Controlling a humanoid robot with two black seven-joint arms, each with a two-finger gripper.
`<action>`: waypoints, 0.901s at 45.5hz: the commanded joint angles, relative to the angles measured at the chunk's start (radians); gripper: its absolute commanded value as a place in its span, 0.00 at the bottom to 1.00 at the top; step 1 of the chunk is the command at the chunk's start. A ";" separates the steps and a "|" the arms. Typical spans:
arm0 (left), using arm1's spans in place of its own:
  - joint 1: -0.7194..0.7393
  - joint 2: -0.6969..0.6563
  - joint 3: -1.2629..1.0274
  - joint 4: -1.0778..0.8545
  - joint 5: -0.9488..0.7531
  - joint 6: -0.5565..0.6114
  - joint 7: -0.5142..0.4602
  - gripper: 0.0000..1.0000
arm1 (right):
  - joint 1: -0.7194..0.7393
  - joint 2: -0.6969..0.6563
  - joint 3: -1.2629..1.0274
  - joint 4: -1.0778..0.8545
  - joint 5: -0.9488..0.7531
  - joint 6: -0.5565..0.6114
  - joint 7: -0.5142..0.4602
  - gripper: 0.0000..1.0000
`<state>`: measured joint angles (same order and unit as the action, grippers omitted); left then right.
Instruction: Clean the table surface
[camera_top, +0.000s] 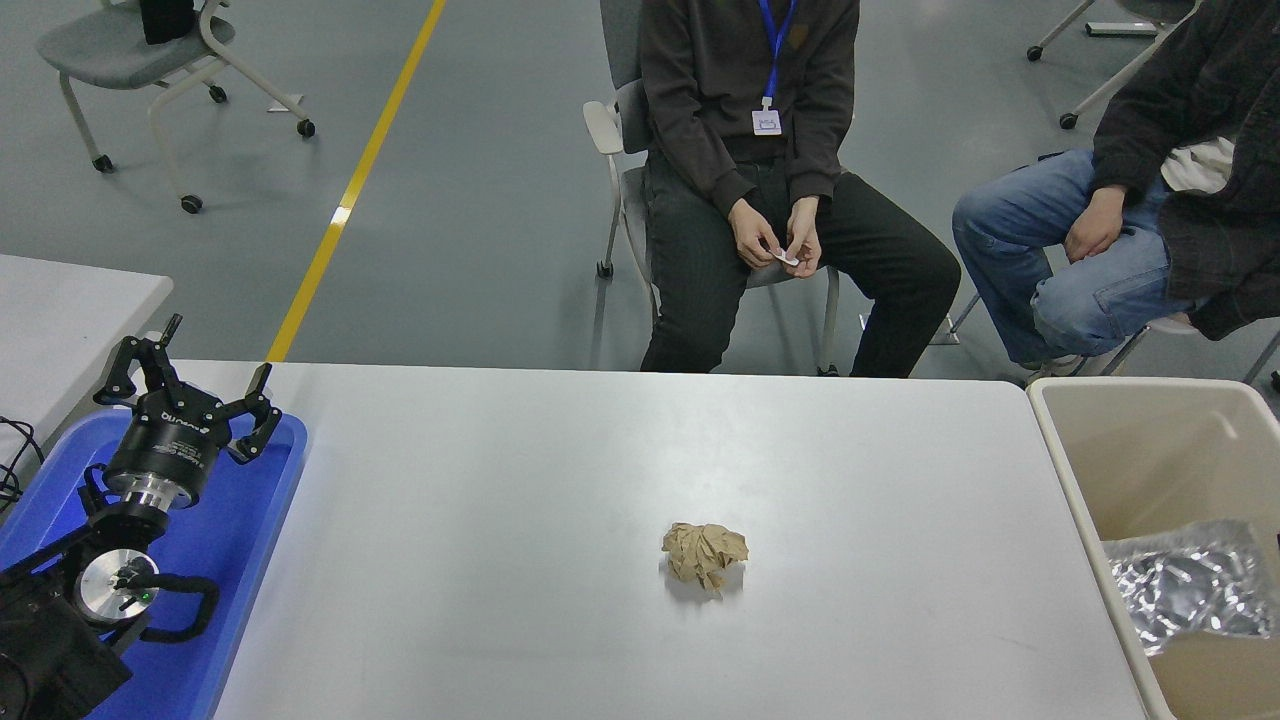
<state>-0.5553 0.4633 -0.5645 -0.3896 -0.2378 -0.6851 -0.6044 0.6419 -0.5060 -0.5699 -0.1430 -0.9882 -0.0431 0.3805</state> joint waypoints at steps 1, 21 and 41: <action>0.000 0.000 0.000 0.000 0.000 -0.001 0.000 1.00 | -0.001 0.004 0.001 -0.020 0.000 -0.009 0.000 1.00; 0.000 0.000 0.000 0.000 0.000 -0.001 0.000 1.00 | 0.002 0.004 0.005 -0.017 0.002 -0.012 0.006 1.00; 0.000 0.000 0.000 0.000 0.000 -0.001 0.000 1.00 | 0.013 0.020 -0.001 -0.020 0.126 -0.006 0.009 1.00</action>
<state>-0.5553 0.4633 -0.5645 -0.3896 -0.2378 -0.6851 -0.6044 0.6508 -0.4901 -0.5695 -0.1605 -0.9012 -0.0496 0.3872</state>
